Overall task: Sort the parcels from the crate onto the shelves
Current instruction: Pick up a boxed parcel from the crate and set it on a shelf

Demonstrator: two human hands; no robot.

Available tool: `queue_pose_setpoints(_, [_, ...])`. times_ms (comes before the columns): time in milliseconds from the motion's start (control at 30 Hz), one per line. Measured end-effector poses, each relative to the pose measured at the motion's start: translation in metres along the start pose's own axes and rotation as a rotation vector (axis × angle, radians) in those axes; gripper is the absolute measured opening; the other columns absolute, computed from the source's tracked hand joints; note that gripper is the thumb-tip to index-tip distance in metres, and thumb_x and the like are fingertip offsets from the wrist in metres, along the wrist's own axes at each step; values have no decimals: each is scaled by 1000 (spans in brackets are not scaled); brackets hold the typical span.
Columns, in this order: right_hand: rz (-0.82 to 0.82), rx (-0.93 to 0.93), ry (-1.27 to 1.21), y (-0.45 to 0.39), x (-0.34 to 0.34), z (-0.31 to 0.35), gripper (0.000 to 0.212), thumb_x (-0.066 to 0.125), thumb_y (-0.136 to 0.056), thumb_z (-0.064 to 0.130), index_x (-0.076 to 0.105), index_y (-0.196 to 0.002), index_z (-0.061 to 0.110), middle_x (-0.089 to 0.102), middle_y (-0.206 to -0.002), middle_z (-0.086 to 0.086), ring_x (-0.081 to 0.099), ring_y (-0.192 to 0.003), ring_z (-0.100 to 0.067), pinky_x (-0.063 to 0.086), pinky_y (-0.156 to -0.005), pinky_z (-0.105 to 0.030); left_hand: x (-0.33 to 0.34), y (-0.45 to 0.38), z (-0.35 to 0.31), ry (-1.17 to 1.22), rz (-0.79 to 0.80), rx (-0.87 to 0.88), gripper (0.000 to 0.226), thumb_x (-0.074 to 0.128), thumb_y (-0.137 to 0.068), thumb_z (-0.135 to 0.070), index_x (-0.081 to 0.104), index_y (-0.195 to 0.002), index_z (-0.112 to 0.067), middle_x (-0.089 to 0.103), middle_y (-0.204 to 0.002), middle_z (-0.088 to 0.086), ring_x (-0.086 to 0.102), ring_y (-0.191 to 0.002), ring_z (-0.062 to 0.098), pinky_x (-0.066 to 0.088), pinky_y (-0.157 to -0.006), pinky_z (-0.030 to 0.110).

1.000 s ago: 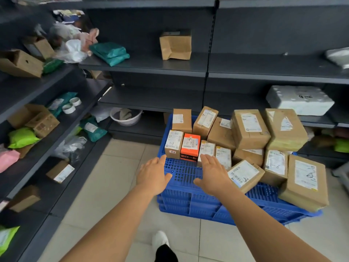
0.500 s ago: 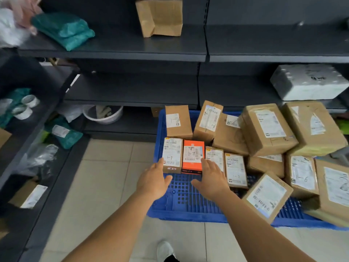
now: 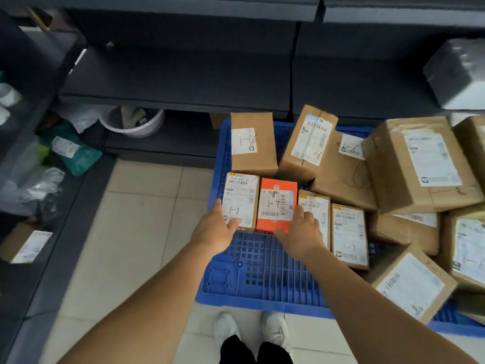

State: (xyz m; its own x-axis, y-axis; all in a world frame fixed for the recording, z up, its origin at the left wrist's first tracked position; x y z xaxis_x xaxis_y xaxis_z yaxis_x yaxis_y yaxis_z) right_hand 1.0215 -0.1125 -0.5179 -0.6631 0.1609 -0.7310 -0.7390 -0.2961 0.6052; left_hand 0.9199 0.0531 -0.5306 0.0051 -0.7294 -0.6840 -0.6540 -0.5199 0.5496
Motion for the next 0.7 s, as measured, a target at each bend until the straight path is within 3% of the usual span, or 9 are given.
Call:
queue_pose_setpoints(100, [26, 29, -42, -9, 7, -3, 85, 60, -89, 41, 10, -149, 8, 30, -145, -15, 31, -134, -31, 33, -108, -44, 9, -5, 6, 70, 30, -30, 54, 49, -97, -35, 28, -145, -23, 54, -135, -5, 61, -102, 20, 53, -71, 30])
queue_pose_setpoints(233, [42, 17, -48, -11, 15, -3, 91, 61, -88, 46, 8, -150, 6, 27, -147, -14, 29, -136, -32, 32, -109, -44, 19, 4, 12, 201, 12, -62, 53, 51, -97, -30, 31, -145, -25, 55, -135, -7, 57, -110, 14, 45, -79, 23])
queue_pose_setpoints(333, [64, 0, -73, -9, 16, -1, 85, 64, -86, 46, 18, -147, 7, 32, -142, -12, 33, -132, -30, 34, -108, -43, 21, 17, 18, 353, -36, -113, 40, 57, -94, -26, 44, -132, -25, 61, -126, -9, 61, -104, 13, 47, -78, 24])
queue_pose_setpoints(433, [112, -2, -80, -6, 19, -1, 81, 65, -83, 49, 29, -143, 8, 36, -138, -13, 38, -128, -31, 38, -106, -45, 26, 36, 27, 491, -82, -183, 32, 59, -91, -22, 48, -121, -24, 65, -116, -9, 64, -90, 9, 46, -65, 20])
queue_pose_setpoints(533, [151, -61, -81, 0, 20, 0, 57, 64, -83, 46, 45, -127, 15, 43, -125, -12, 44, -117, -28, 44, -96, -40, 29, 54, 34, 600, -134, -234, 31, 60, -91, -18, 50, -120, -21, 67, -110, -6, 61, -78, 2, 42, -54, 13])
queue_pose_setpoints(633, [189, -100, -192, 5, 19, 2, 46, 65, -80, 43, 50, -119, 24, 44, -120, -8, 50, -109, -27, 47, -93, -42, 29, 70, 37, 694, -170, -258, 32, 61, -92, -17, 49, -120, -19, 66, -109, -3, 60, -82, 2, 43, -58, 12])
queue_pose_setpoints(700, [195, -136, -302, 6, 17, 2, 54, 65, -70, 47, 49, -119, 30, 49, -121, -8, 56, -103, -25, 53, -87, -44, 29, 83, 37, 761, -183, -269, 33, 62, -92, -19, 46, -121, -23, 64, -109, -4, 60, -88, 7, 45, -65, 17])
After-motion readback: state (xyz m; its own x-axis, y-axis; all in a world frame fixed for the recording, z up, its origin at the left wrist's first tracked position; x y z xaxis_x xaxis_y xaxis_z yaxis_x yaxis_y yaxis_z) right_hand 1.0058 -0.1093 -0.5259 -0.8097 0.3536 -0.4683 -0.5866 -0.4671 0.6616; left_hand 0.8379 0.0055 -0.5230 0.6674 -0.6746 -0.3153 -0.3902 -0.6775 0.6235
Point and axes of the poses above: each hand's wrist, its own y-axis away from the middle knuckle, its own x-axis out of the palm, z = x × y, the point moved 1 cm from there along -y, towards the middle knuckle
